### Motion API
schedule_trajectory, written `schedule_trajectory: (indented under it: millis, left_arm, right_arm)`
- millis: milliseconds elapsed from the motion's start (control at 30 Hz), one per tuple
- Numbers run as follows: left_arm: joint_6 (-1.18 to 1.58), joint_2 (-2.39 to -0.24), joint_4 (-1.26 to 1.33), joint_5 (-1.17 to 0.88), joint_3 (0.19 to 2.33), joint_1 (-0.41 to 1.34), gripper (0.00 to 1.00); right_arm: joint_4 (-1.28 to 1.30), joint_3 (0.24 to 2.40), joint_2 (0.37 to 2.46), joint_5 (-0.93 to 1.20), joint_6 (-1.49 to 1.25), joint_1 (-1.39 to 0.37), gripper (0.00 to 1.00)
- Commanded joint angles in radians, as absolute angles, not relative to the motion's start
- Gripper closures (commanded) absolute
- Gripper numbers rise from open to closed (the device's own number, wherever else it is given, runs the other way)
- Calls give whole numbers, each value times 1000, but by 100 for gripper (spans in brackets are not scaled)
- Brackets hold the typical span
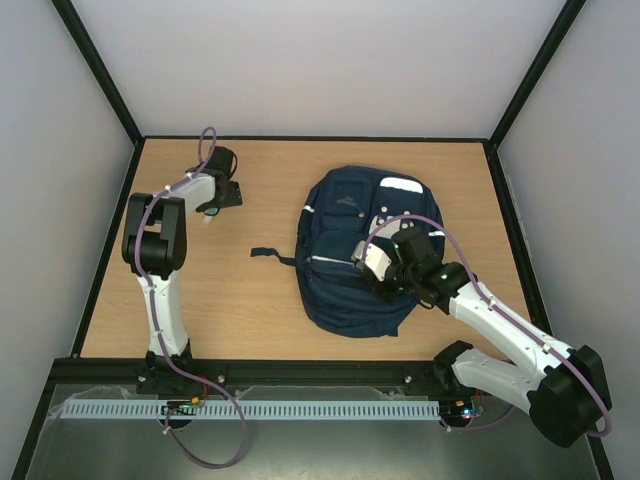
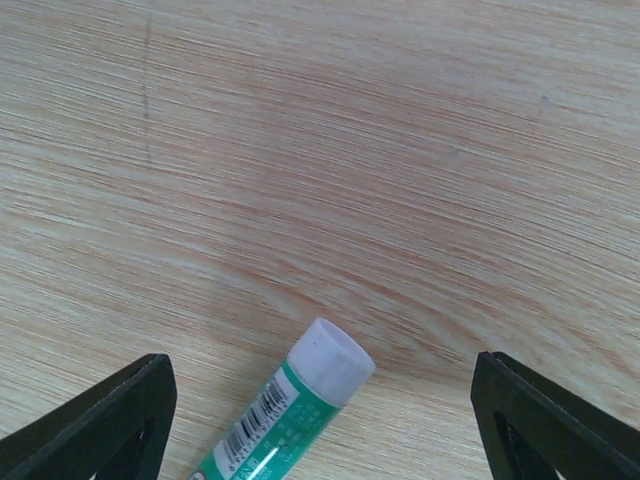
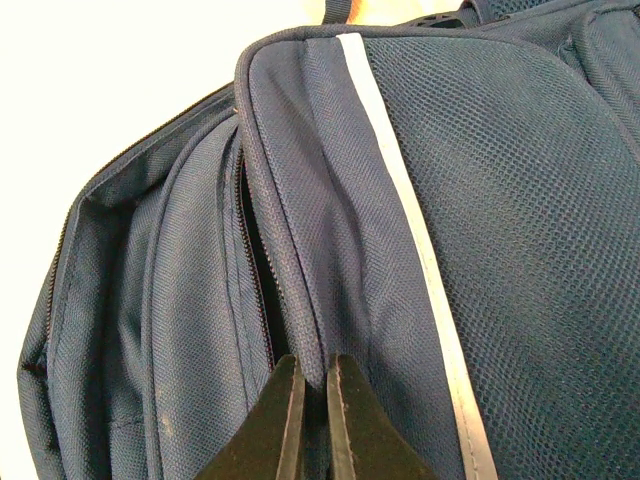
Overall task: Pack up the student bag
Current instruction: Pick up the stationery from the center of the board.
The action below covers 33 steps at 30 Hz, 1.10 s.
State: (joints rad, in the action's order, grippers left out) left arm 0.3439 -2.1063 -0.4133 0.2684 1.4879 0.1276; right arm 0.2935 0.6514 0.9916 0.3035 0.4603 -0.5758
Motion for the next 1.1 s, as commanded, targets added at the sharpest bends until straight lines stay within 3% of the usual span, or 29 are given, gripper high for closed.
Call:
schedule_trajectory:
  millis: [0,433,600,667,1067]
  left_arm:
    - [348,-2124,-439,205,1524,124,17]
    - [364,-2104,-529,222,1498,193,18]
    - [348,-2115,-561,193,1500,200,31]
    - [347,-2110,-599,185,1493,204,31]
    - [333,-1906,-577,122,1219,257,29]
  right_arm:
    - [301,646,1000,308,454,-572,97]
    - [302,646,1009,304,456,-572,97]
    - [304,646,1008,304,456,-572,97]
    - [304,645,1009,303,454,-572,97]
    - [308,647,1019,312,456,-572,97]
